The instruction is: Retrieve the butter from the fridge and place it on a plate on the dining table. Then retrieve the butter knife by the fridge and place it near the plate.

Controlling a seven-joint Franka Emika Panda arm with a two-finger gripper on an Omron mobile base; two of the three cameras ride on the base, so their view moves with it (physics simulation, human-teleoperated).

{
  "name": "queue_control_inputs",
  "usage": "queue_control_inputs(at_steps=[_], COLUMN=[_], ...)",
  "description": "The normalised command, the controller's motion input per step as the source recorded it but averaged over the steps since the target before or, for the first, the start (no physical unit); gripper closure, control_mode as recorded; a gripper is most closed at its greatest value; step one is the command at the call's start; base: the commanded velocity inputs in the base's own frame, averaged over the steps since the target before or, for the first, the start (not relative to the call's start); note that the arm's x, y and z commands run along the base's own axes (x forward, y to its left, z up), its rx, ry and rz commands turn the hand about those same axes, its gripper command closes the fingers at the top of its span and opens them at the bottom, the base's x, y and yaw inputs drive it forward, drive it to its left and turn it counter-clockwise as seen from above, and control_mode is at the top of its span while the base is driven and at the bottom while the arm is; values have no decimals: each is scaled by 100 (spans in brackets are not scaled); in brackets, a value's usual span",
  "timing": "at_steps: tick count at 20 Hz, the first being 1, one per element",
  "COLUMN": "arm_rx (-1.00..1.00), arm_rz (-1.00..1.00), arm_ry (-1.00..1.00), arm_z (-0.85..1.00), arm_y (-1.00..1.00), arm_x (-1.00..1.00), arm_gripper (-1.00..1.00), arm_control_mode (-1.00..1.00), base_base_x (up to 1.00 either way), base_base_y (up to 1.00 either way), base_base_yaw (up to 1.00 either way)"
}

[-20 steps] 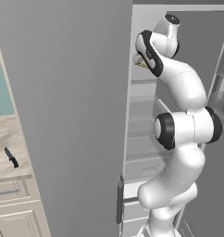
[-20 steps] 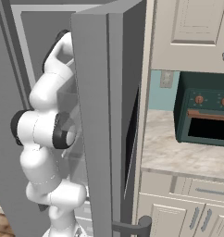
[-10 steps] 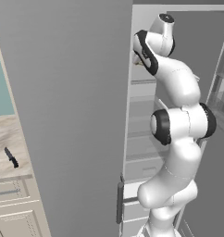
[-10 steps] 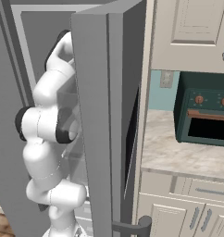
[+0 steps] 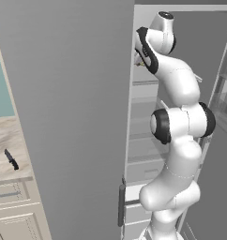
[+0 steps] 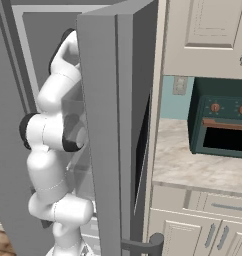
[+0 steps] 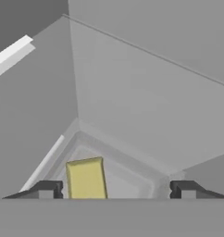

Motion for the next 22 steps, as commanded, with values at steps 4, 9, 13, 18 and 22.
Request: queue_control_inputs(at_steps=[4, 9, 13, 18, 22], arm_rx=[0, 0, 0, 2, 2], arm_rz=[5, 4, 4, 3, 2], arm_ry=[5, 13, 9, 11, 7], arm_z=[-32, -55, -45, -55, -50], arm_y=[2, 0, 1, 3, 1], arm_x=[0, 0, 0, 0, 0], arm_gripper=[-100, -100, -100, 100, 100], arm_control_mode=[-100, -100, -100, -100, -100], base_base_x=[0, 0, 0, 0, 0], base_base_y=[0, 0, 0, 0, 0], base_base_yaw=[0, 0, 0, 0, 0])
